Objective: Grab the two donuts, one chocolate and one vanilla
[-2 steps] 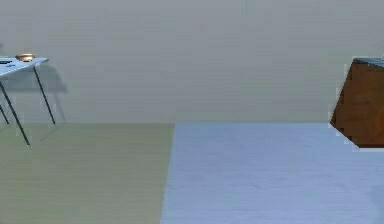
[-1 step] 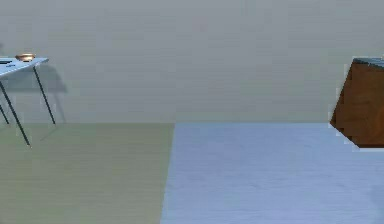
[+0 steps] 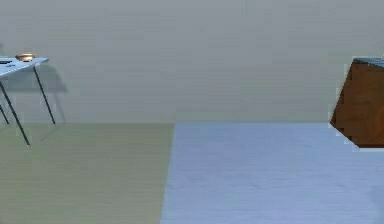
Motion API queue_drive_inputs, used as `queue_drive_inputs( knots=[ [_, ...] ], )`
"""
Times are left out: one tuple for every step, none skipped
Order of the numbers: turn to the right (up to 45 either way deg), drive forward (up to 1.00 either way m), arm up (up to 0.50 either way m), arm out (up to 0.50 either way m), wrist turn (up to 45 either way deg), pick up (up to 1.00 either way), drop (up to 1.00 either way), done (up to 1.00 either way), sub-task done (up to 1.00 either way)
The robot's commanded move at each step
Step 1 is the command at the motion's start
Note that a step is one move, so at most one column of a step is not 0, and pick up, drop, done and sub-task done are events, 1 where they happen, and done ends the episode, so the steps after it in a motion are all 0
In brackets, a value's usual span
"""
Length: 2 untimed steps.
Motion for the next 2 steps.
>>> queue_drive_inputs(
  knots=[
    [0.0,0.00,0.10,0.00,0.0,0.00,0.00,0.00,0.00],
    [0.0,0.00,0.00,0.00,0.0,0.00,0.00,1.00,0.00]
  ],
)
